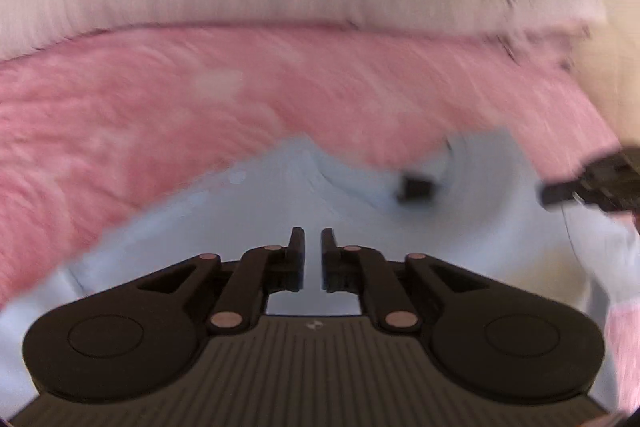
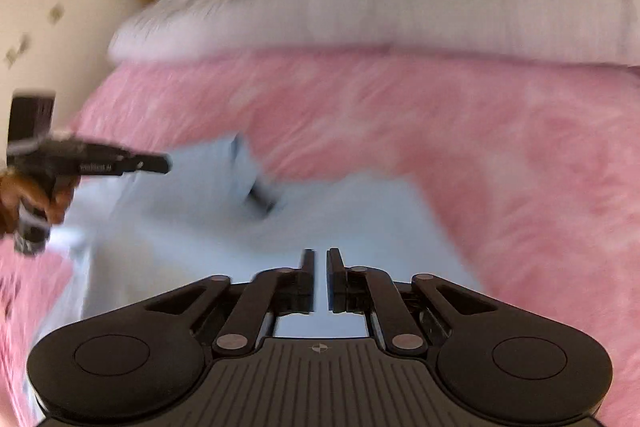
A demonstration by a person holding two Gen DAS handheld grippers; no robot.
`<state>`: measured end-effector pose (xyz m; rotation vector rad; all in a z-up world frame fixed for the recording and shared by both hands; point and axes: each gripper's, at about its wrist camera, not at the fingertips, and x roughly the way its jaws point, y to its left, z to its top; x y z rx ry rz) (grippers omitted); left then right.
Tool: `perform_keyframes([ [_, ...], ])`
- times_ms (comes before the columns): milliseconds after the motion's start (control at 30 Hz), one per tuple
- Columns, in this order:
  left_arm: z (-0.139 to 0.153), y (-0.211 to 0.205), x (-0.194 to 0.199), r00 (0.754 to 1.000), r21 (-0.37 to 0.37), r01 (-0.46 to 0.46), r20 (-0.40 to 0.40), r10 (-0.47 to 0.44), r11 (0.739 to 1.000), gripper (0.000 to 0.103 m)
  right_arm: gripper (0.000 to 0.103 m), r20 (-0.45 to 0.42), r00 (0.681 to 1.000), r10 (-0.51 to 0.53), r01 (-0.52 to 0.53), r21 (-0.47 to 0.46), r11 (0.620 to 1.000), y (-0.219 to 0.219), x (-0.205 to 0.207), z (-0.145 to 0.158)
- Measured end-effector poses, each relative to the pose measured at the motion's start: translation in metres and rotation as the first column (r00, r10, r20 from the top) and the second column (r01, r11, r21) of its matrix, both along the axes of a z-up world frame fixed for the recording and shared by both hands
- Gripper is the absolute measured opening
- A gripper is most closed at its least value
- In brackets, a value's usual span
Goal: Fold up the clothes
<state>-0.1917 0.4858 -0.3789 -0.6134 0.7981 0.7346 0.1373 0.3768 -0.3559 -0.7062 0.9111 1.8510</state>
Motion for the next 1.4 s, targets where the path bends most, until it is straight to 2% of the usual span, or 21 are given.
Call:
perform_keyframes([
  [33,-0.004,-0.006,0.003,1.0,0.008,0.021,-0.02,-0.021,1.0,0.006,0.005,0.024,1.0,0.012,-0.012,0.0,1.0,0.0,-0.006,-0.005],
  [133,-0.006,-0.002,0.004,0.999,0.049,-0.012,-0.036,0.013,0.999,0.006,0.005,0.033,0.998,-0.058,0.058,0.027,0.998,0.012,-0.009,-0.005],
  [167,-0.004,0.004,0.002,0.999,0.052,-0.031,-0.026,0.032,0.998,0.009,0.008,0.025,0.996,-0.085,0.084,0.037,0.996,0.018,-0.007,-0.004],
  [200,-0.002,0.011,0.001,0.999,0.054,-0.05,-0.016,0.051,0.997,0.02,0.011,0.031,0.995,-0.098,0.097,0.036,0.995,0.025,-0.005,-0.004],
  [233,0.0,0.018,0.0,0.998,0.056,-0.069,-0.005,0.069,0.996,0.026,0.024,0.04,0.993,-0.11,0.108,0.034,0.994,0.032,-0.003,-0.004],
  [267,0.002,0.026,0.001,0.998,0.064,-0.054,-0.009,0.055,0.996,0.031,0.044,0.056,0.992,-0.116,0.115,0.034,0.993,0.039,-0.002,-0.003],
  [333,0.007,0.042,0.004,1.0,0.079,-0.024,-0.018,0.025,0.997,0.033,0.056,0.076,0.989,-0.129,0.127,0.03,0.991,0.053,0.004,0.0],
  [467,0.002,0.066,0.024,0.991,0.091,0.08,-0.112,-0.069,0.993,0.039,0.057,0.009,0.99,-0.144,0.144,-0.039,0.989,0.079,0.018,-0.009],
  [600,-0.021,0.077,0.028,0.979,0.049,0.118,-0.172,-0.108,0.992,0.037,0.055,-0.074,0.989,-0.129,0.119,-0.134,0.984,0.097,0.022,-0.025],
  [633,-0.025,0.076,0.026,0.979,0.044,0.128,-0.168,-0.119,0.991,0.034,0.029,-0.063,0.992,-0.111,0.104,-0.112,0.988,0.096,0.018,-0.026],
  [667,-0.025,0.072,0.024,0.977,0.067,0.153,-0.158,-0.141,0.986,0.02,0.005,-0.047,0.995,-0.093,0.088,-0.085,0.992,0.093,0.015,-0.025],
  [700,-0.024,0.068,0.024,0.976,0.084,0.167,-0.154,-0.153,0.982,0.005,0.005,-0.031,0.997,-0.074,0.072,-0.058,0.996,0.091,0.011,-0.025],
  [767,-0.02,0.063,0.021,0.979,0.129,0.167,-0.14,-0.149,0.978,0.002,0.004,0.002,0.998,-0.069,0.069,-0.024,0.997,0.089,0.006,-0.027],
  [867,-0.02,0.068,0.014,0.991,0.174,0.09,-0.116,-0.071,0.981,0.004,0.004,0.046,0.992,-0.118,0.119,-0.007,0.993,0.091,0.0,-0.033],
  [933,-0.03,0.075,0.015,0.994,0.151,0.014,-0.107,0.002,0.988,0.005,0.005,0.075,0.986,-0.151,0.151,0.005,0.988,0.092,-0.003,-0.038],
  [1033,-0.03,0.07,0.029,0.985,0.201,0.027,-0.172,0.008,0.979,0.009,0.008,0.117,0.973,-0.201,0.199,0.025,0.98,0.093,-0.008,-0.044],
  [1100,-0.019,0.068,0.032,0.978,0.234,0.004,-0.205,0.045,0.972,0.014,0.016,0.136,0.966,-0.219,0.218,0.024,0.976,0.082,-0.013,-0.044],
  [1167,-0.002,0.067,0.021,0.97,0.29,-0.098,-0.186,0.157,0.952,0.013,0.04,0.144,0.965,-0.22,0.222,0.003,0.975,0.057,-0.018,-0.039],
  [1233,0.016,0.06,0.001,0.963,0.276,-0.214,-0.104,0.25,0.937,0.015,0.046,0.151,0.963,-0.221,0.227,-0.018,0.974,0.031,-0.024,-0.034],
  [1300,0.028,0.043,-0.019,0.965,0.222,-0.236,-0.058,0.255,0.946,0.015,0.046,0.159,0.962,-0.222,0.231,-0.039,0.972,0.005,-0.029,-0.029],
  [1400,0.026,-0.01,-0.029,0.984,0.14,-0.128,-0.104,0.143,0.982,0.015,0.046,0.171,0.96,-0.223,0.238,-0.071,0.969,-0.033,-0.038,-0.021],
])
